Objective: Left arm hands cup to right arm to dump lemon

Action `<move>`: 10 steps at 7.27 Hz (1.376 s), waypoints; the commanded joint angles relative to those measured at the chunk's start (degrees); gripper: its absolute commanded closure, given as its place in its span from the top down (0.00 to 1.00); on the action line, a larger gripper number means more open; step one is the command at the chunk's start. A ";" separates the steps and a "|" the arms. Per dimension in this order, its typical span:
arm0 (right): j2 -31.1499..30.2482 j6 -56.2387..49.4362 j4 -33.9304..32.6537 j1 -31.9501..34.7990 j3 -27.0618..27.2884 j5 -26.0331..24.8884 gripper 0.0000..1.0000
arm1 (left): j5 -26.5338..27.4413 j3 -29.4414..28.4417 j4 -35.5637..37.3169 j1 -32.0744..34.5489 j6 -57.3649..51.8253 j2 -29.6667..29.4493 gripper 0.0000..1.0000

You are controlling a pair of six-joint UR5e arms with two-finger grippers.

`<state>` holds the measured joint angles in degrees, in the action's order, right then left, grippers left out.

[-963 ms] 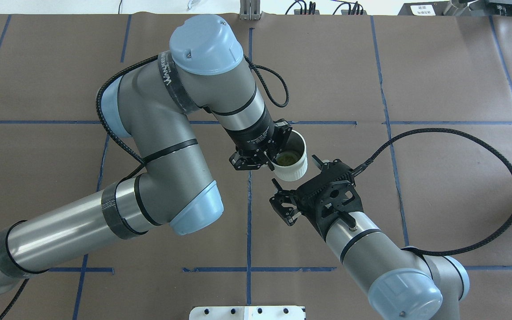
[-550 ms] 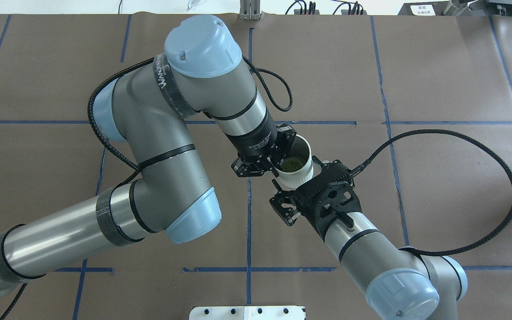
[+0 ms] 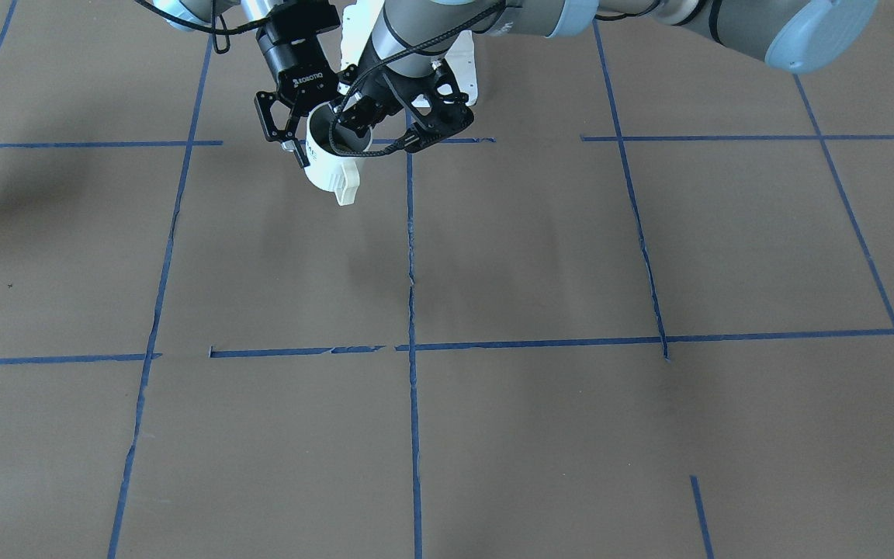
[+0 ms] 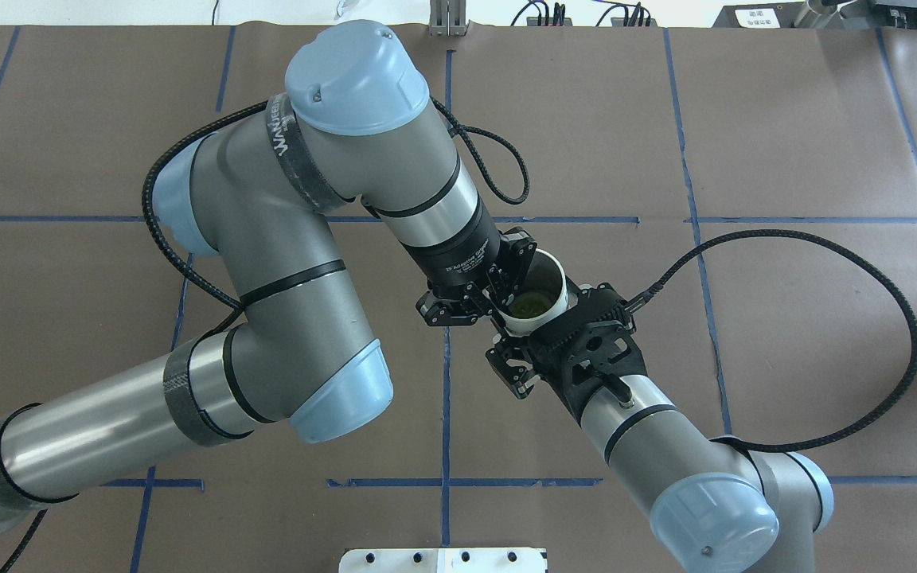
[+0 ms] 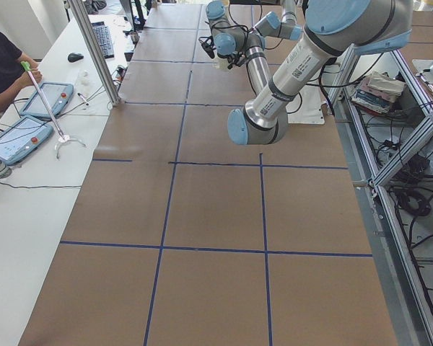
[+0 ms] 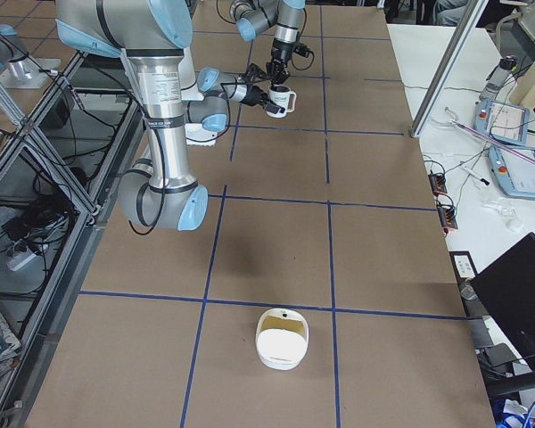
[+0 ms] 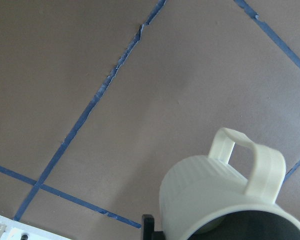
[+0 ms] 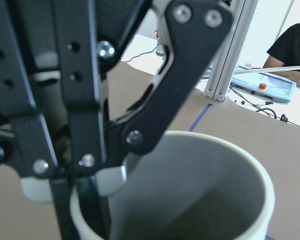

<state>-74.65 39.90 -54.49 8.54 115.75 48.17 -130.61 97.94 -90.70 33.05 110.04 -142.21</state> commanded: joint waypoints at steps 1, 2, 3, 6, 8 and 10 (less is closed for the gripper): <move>0.12 -0.09 -0.01 0.16 -0.26 0.00 0.79 | -0.61 0.33 -0.09 -0.09 0.00 0.00 0.37; -0.05 -0.09 -0.01 -0.01 -0.35 0.08 0.53 | -0.43 0.33 -0.61 0.00 -0.34 0.09 0.99; -0.23 -0.09 -0.01 -0.01 -0.35 0.00 0.43 | -0.35 0.94 -0.62 0.08 0.09 0.09 1.00; -3.81 2.18 0.08 0.16 1.83 0.00 0.39 | -0.26 4.36 -0.62 5.34 -0.17 0.44 1.00; -13.64 18.81 0.08 3.03 5.71 0.35 0.39 | 0.18 5.86 -0.79 6.50 -0.96 4.20 1.00; -17.78 19.42 0.17 15.20 5.98 10.98 0.38 | 0.62 6.04 -0.79 6.94 -0.96 6.23 1.00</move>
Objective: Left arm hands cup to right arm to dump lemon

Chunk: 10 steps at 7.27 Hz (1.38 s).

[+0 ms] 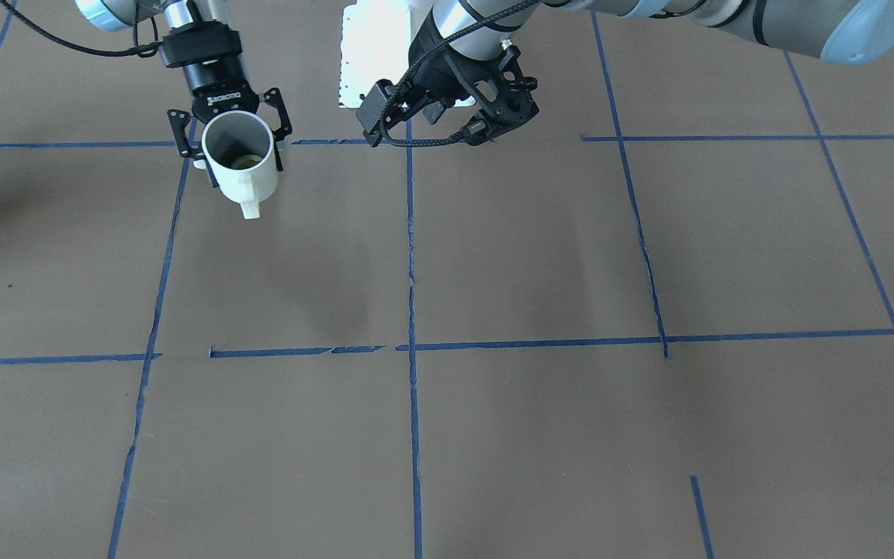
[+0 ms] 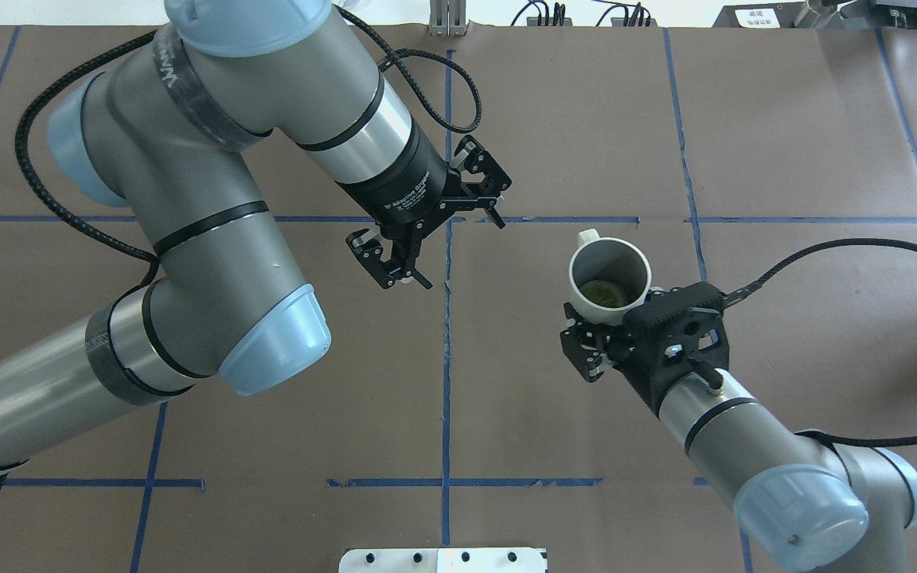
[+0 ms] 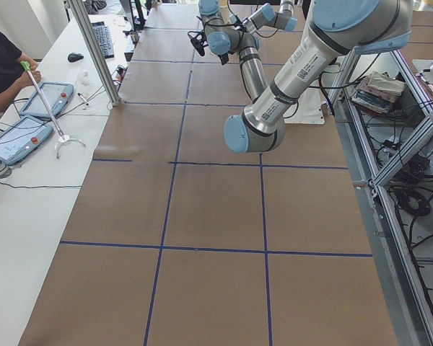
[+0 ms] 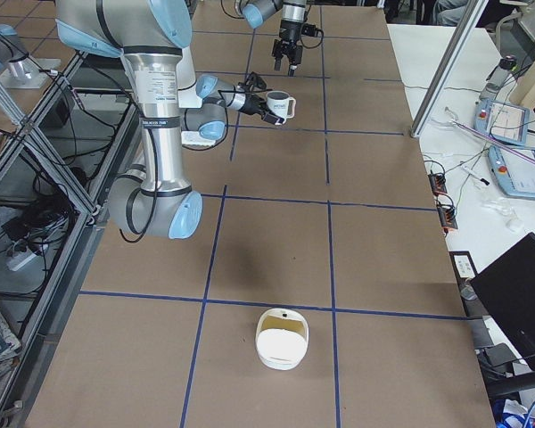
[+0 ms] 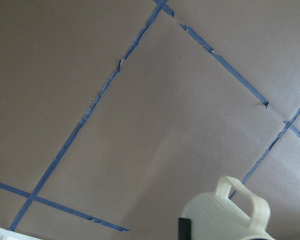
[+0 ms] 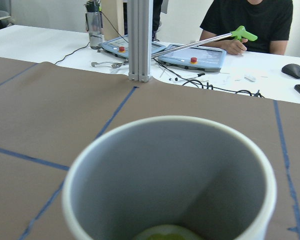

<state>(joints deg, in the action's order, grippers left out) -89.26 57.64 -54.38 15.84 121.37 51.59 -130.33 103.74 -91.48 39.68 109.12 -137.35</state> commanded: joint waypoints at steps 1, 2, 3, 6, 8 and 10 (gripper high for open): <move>-7.38 1.95 0.33 15.72 1.40 17.57 0.32 | 1.65 0.15 -0.01 0.31 -0.40 1.65 1.00; -10.12 1.95 2.07 25.02 0.89 28.28 0.32 | 1.75 0.23 -0.01 0.31 -0.40 1.65 1.00; -12.67 2.04 6.44 30.94 -0.77 34.39 0.32 | 1.83 0.23 0.08 0.22 -0.40 1.65 1.00; -15.16 9.02 16.49 46.86 -7.63 53.64 0.32 | 2.54 0.15 0.08 0.31 -0.40 1.65 1.00; -19.70 13.46 17.55 55.57 -8.51 62.80 0.26 | 2.54 0.15 -0.01 0.22 -0.49 2.17 1.00; -22.62 25.42 37.88 59.91 -18.29 67.23 0.27 | 2.54 0.14 0.08 0.31 -1.71 2.27 1.00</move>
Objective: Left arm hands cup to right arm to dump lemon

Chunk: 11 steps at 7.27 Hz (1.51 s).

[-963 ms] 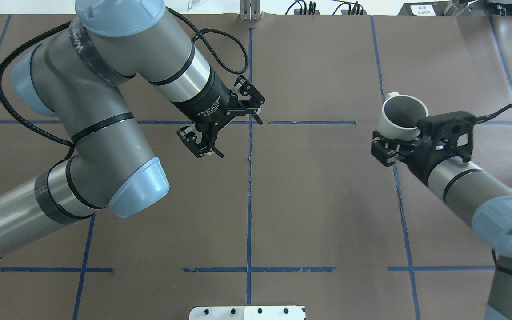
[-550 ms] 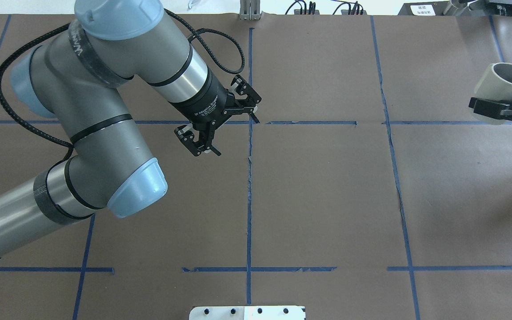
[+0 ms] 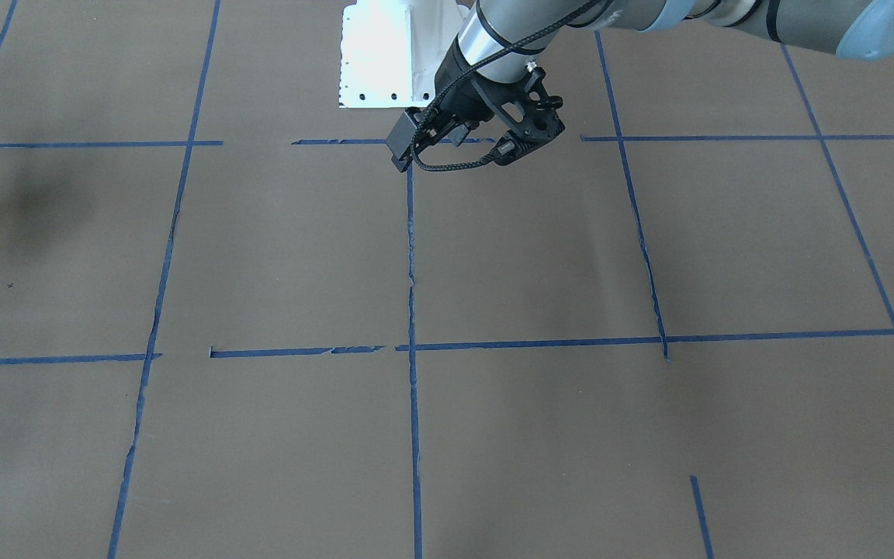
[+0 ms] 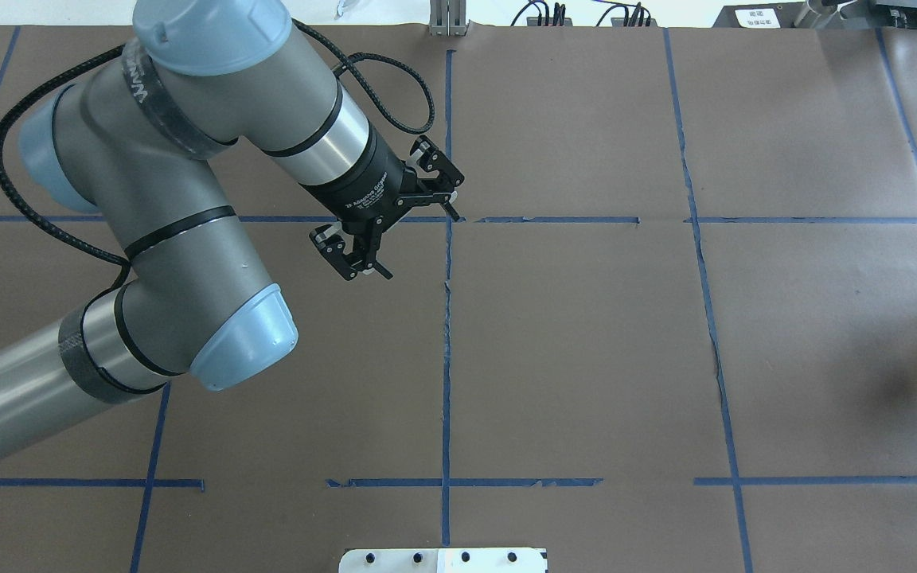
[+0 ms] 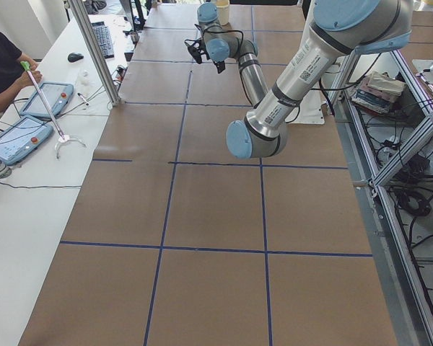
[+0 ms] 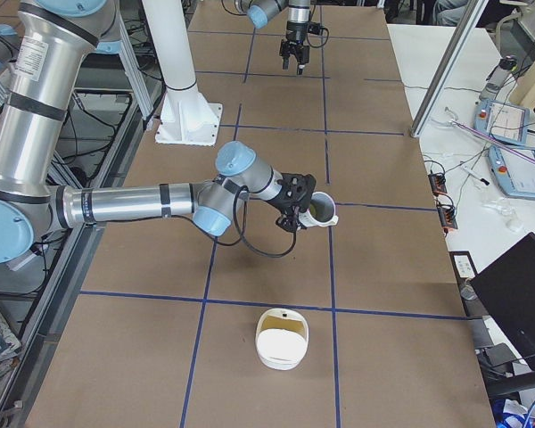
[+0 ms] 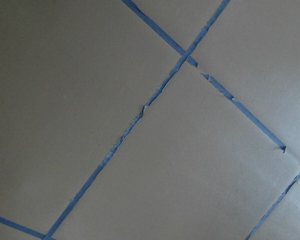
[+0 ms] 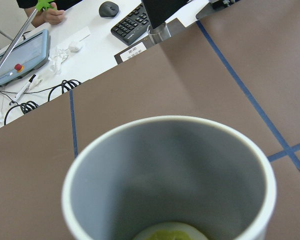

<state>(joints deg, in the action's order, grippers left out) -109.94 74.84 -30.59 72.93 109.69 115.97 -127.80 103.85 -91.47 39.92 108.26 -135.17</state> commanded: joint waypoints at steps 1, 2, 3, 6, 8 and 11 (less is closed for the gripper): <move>-1.51 15.88 27.73 4.23 -15.73 2.77 0.26 | 0.00 0.04 -0.03 0.07 -0.95 0.17 1.00; -1.07 22.04 33.96 5.72 -20.34 2.68 0.24 | 0.00 0.04 -0.03 0.07 -0.95 0.17 1.00; -1.06 27.33 34.19 9.56 -22.22 3.29 0.23 | 0.00 0.04 0.06 0.07 -0.95 0.17 1.00; -1.15 47.69 36.02 13.29 -25.21 4.09 0.24 | 0.00 0.13 0.06 0.07 -0.95 0.17 1.00; -0.45 64.37 44.87 13.47 -29.42 3.56 0.24 | 0.09 0.74 0.15 0.24 -0.95 0.17 1.00; 2.88 82.43 50.43 15.14 -34.08 3.65 0.25 | 0.18 1.00 0.15 0.77 -0.95 0.26 1.00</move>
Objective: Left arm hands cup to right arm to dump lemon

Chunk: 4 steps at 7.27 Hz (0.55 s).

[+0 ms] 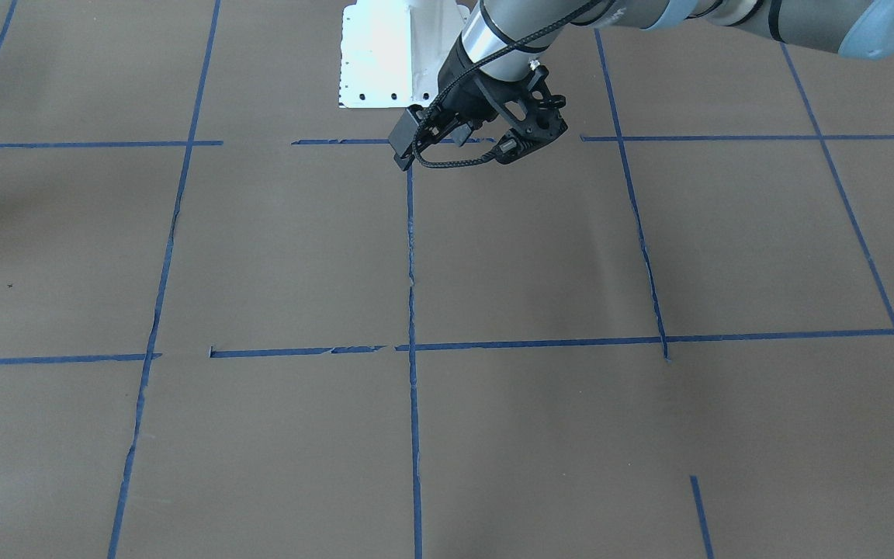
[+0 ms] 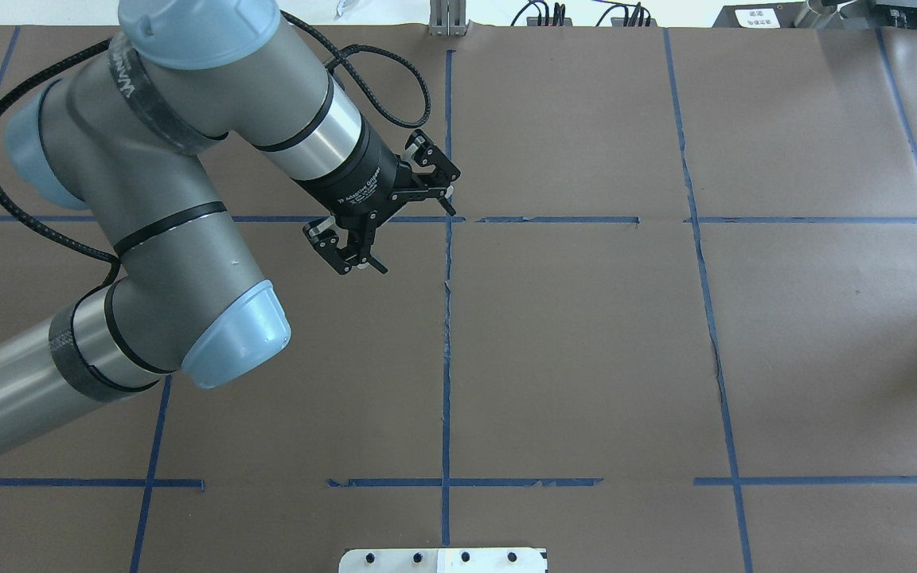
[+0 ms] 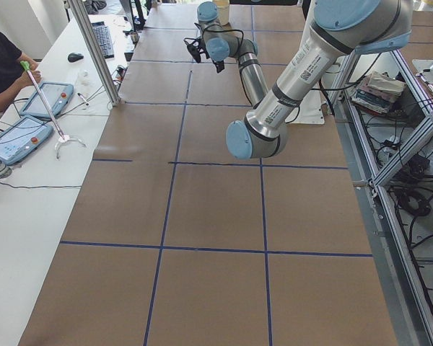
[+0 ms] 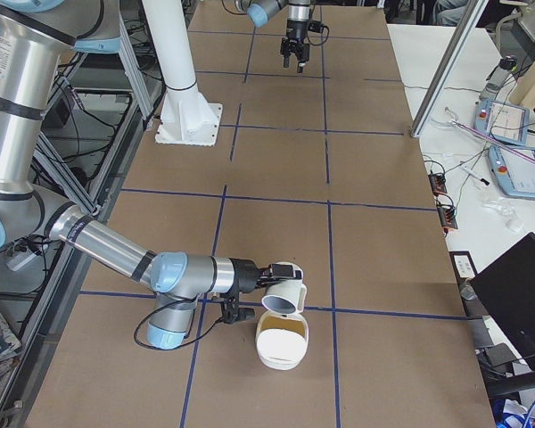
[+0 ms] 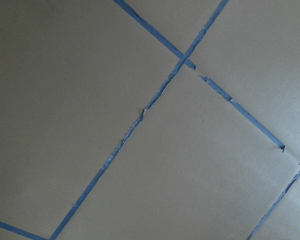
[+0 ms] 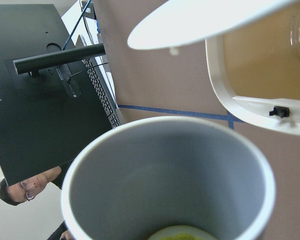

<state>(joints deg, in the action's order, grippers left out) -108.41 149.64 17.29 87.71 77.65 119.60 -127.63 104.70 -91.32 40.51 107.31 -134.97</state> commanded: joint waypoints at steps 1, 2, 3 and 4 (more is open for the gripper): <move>2.14 13.60 6.23 0.36 -3.80 -0.07 0.25 | 0.01 1.72 0.00 0.18 0.00 1.63 1.00; 4.32 15.84 7.75 0.36 -6.60 0.02 0.26 | 0.01 3.31 0.00 0.27 0.00 2.86 1.00; 5.13 18.38 10.11 0.36 -8.81 0.02 0.27 | 0.01 3.32 0.00 0.36 0.00 2.96 1.00; 5.74 23.46 13.53 0.36 -10.57 0.02 0.26 | 0.01 3.50 0.00 0.71 0.00 2.96 1.00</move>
<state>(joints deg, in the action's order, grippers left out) -103.69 167.80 27.09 88.06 69.55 119.61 -127.62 107.81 -91.32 40.91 107.31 -132.25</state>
